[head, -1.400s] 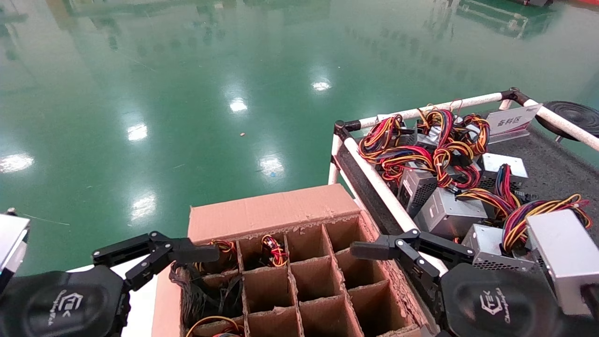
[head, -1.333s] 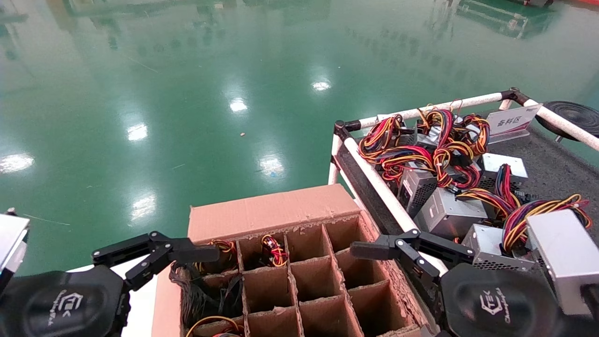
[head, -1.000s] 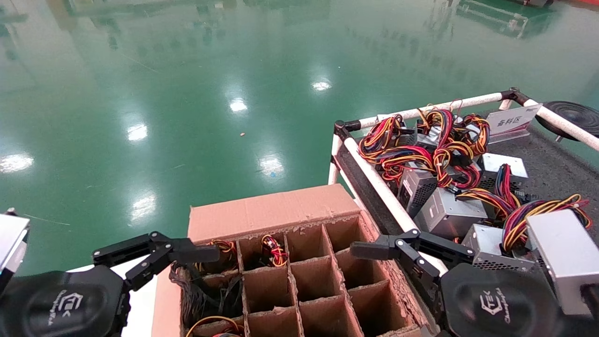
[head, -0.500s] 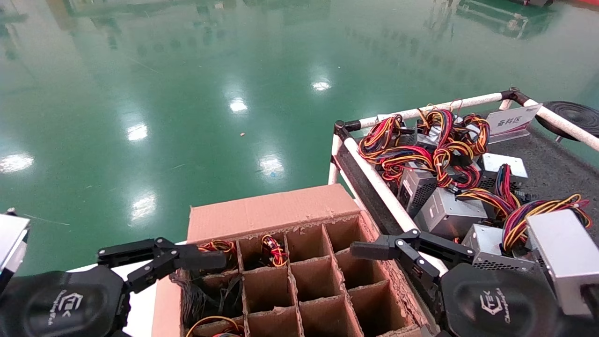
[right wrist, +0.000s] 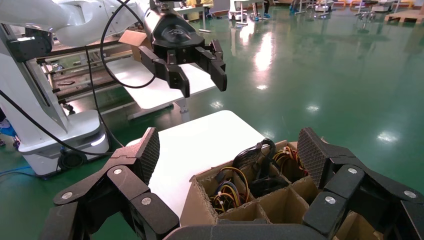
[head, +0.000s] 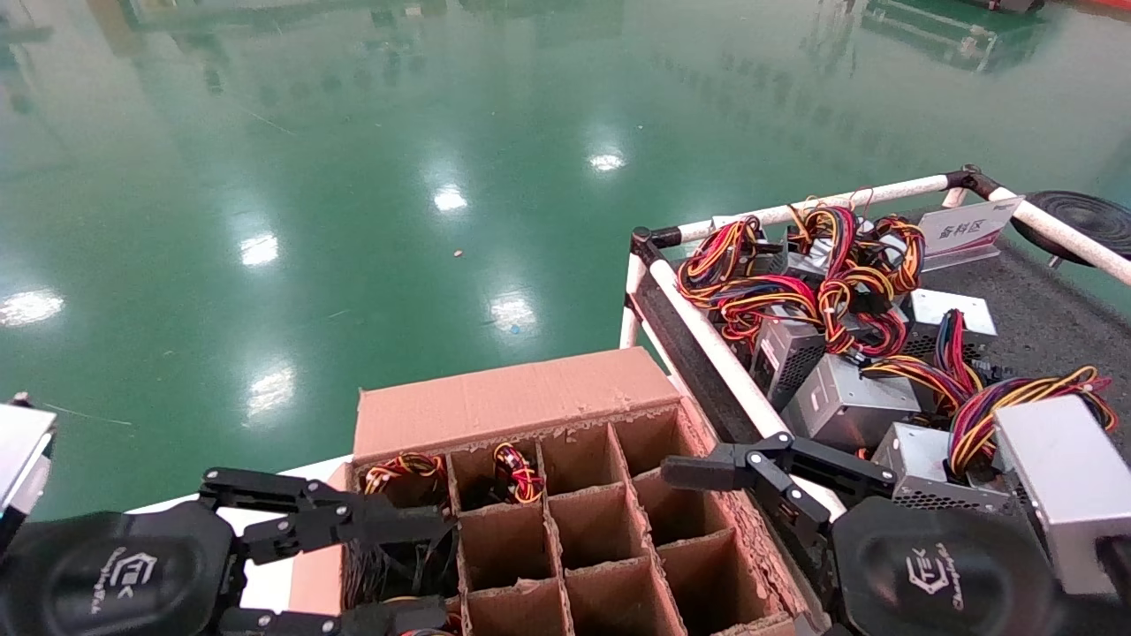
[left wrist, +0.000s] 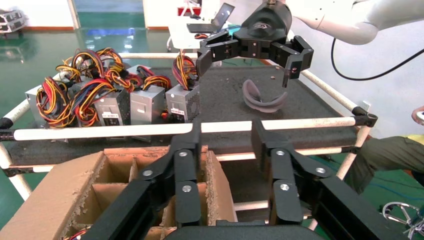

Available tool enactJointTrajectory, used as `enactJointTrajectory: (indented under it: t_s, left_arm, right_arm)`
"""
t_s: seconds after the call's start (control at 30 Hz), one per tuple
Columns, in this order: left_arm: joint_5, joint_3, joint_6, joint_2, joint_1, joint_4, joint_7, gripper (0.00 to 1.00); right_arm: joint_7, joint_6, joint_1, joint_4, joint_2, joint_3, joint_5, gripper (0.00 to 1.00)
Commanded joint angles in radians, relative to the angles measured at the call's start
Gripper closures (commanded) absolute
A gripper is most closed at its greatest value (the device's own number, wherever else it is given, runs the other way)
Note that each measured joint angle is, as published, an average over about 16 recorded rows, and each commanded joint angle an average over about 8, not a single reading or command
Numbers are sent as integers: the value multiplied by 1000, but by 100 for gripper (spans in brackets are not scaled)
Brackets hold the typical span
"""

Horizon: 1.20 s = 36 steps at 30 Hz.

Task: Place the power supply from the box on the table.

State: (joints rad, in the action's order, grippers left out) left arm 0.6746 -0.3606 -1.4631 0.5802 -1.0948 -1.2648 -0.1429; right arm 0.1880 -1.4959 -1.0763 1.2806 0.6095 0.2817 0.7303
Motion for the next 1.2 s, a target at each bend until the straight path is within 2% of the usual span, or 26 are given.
enactJointTrajectory:
  t_s: [0.03, 0.63, 0.67, 0.7, 0.9, 0.93, 0.97, 1.2]
  left_arm:
    - [0, 0, 0, 0, 0, 0, 0, 100]
    - [0, 0, 0, 0, 0, 0, 0, 100]
    - [0, 0, 0, 0, 0, 0, 0, 97]
    - [0, 0, 0, 0, 0, 0, 0, 88]
    - [0, 0, 0, 0, 0, 0, 0, 13]
    - [0, 0, 0, 0, 0, 0, 0, 4]
    - [0, 0, 0, 0, 0, 0, 0, 0]
    - [0, 0, 0, 0, 0, 0, 0, 0]
  right_arm:
    - [0, 0, 0, 0, 0, 0, 0, 0]
    - [0, 0, 0, 0, 0, 0, 0, 0]
    - [0, 0, 0, 0, 0, 0, 0, 0]
    - [0, 0, 0, 0, 0, 0, 0, 0]
    - [0, 0, 0, 0, 0, 0, 0, 0]
    - [0, 0, 0, 0, 0, 0, 0, 0]
    - [0, 0, 0, 0, 0, 0, 0, 0]
    - [-5, 5, 2, 1, -2, 4, 16, 0]
